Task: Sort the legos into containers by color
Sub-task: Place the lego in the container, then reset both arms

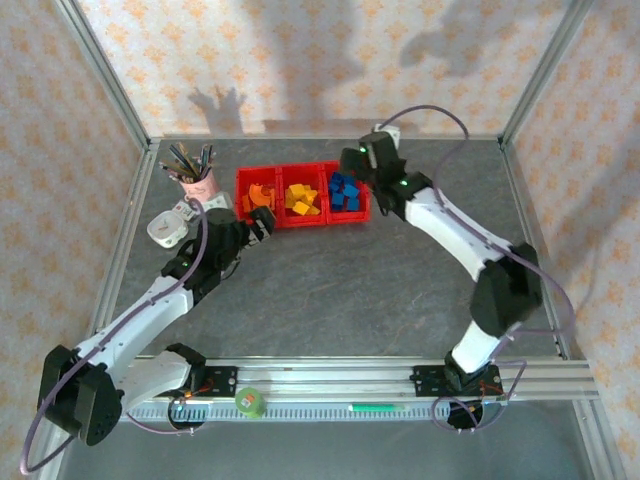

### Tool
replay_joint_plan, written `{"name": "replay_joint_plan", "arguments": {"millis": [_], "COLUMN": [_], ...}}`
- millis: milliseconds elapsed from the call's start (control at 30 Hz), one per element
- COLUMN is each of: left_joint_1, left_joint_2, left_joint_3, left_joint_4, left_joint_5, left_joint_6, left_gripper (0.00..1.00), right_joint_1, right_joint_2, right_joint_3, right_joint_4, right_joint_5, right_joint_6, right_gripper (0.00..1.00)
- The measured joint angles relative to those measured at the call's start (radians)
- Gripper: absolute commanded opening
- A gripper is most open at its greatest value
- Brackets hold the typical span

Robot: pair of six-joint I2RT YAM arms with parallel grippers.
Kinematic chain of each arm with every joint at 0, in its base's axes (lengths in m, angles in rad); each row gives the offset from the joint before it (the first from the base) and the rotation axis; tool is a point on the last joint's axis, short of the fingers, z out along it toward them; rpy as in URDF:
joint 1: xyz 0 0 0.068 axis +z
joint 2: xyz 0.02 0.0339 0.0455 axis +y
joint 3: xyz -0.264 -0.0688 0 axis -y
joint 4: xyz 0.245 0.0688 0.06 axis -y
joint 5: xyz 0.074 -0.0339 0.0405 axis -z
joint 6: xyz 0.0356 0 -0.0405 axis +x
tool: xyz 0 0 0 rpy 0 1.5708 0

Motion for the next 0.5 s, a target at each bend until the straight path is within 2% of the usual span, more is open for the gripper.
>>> {"name": "replay_joint_plan", "arguments": {"millis": [133, 267, 400, 500], "left_joint_1": [0.092, 0.179, 0.227, 0.241], "left_joint_2": [-0.062, -0.097, -0.059, 0.019], "left_joint_3": [-0.006, -0.092, -0.255, -0.353], "left_joint_4": [0.0, 0.101, 0.297, 0.489], "left_joint_5": [-0.106, -0.285, -0.432, -0.476], "left_joint_6": [0.049, 0.121, 0.237, 0.325], "left_gripper": [0.99, 0.99, 0.99, 0.99], "right_joint_1": [-0.06, -0.198, -0.355, -0.42], "right_joint_2": [-0.207, -0.359, -0.383, -0.358], "right_joint_3": [-0.258, -0.572, -0.848, -0.983], "right_joint_4": [0.118, 0.271, 0.439, 0.584], "right_joint_5": [0.071, 0.177, 0.222, 0.229], "right_joint_6": [0.016, 0.03, 0.017, -0.005], "right_gripper": [1.0, 1.0, 1.0, 1.0]}}
